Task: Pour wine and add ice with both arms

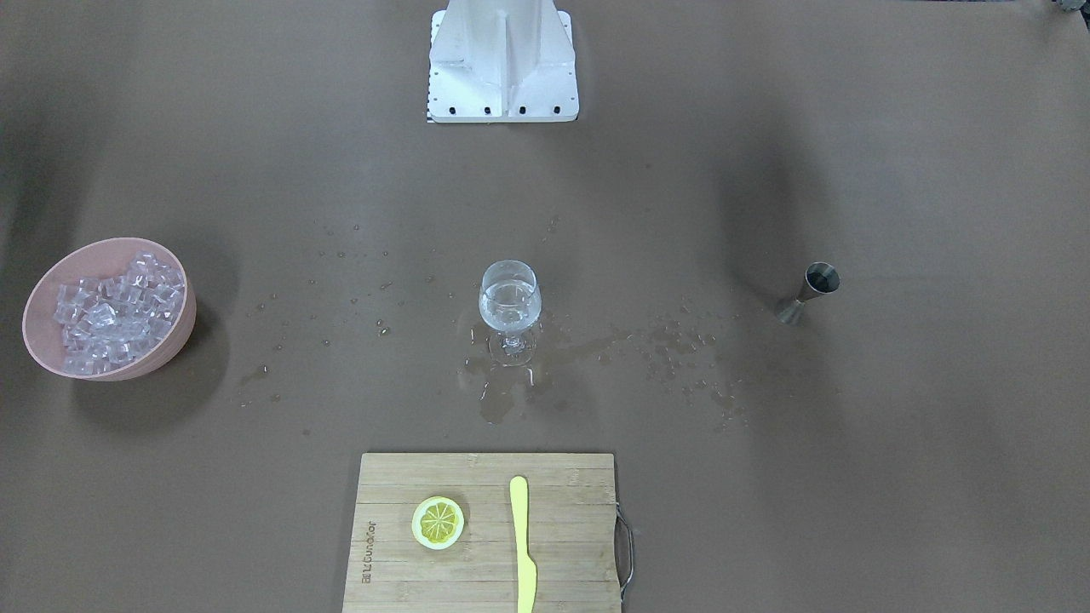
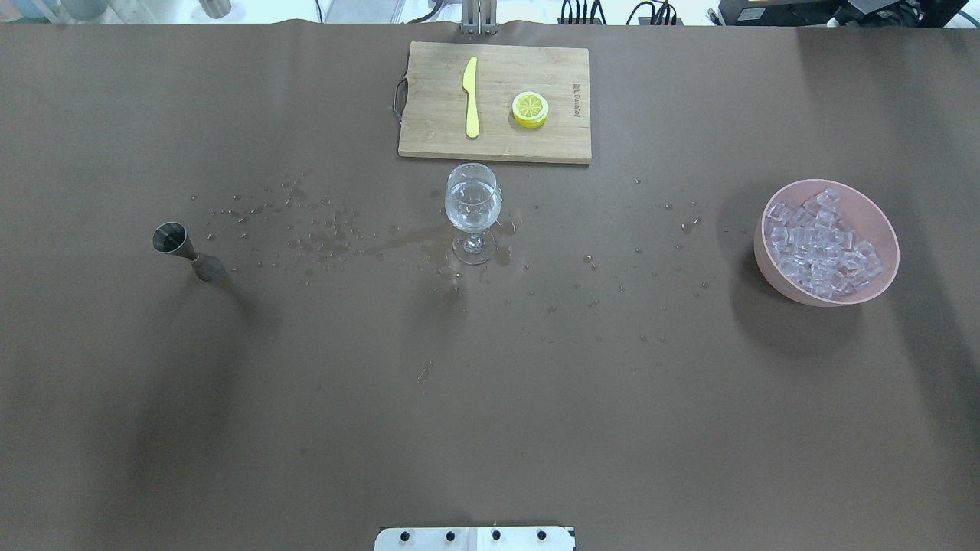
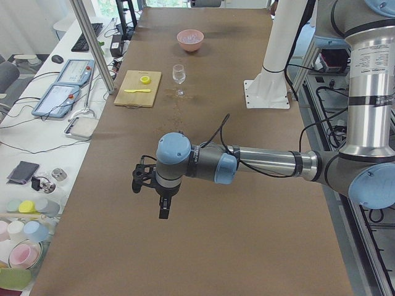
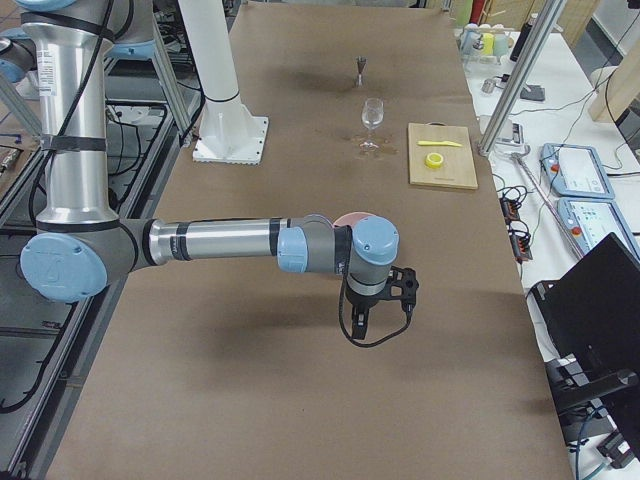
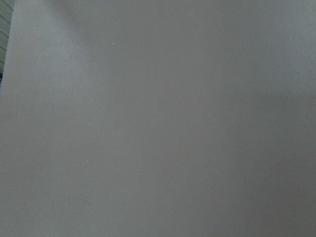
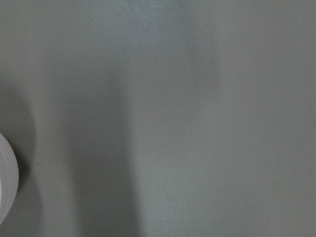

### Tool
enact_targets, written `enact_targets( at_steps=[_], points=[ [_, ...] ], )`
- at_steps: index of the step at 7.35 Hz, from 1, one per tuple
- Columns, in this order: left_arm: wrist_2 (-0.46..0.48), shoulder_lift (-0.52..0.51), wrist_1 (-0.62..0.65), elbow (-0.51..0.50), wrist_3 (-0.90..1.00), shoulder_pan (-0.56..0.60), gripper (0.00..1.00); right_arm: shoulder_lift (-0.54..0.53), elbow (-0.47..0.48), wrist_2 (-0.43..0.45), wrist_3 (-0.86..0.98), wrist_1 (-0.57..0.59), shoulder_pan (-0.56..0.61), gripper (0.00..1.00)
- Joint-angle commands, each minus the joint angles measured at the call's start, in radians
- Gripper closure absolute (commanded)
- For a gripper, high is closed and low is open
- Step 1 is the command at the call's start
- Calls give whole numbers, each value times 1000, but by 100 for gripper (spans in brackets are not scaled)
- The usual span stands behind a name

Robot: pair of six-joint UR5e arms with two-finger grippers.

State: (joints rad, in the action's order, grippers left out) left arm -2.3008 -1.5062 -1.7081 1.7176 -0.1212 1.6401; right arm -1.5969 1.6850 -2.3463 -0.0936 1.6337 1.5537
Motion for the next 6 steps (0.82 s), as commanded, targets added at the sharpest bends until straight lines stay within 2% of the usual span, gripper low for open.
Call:
enact_targets(
  at_steps=[1, 6],
  points=[
    [0, 0, -1, -1, 0, -3, 2, 2, -1, -8, 0, 0, 3, 0],
    [1, 0, 2, -3, 0, -3, 2, 2, 5, -8, -6, -2, 3, 0]
  ],
)
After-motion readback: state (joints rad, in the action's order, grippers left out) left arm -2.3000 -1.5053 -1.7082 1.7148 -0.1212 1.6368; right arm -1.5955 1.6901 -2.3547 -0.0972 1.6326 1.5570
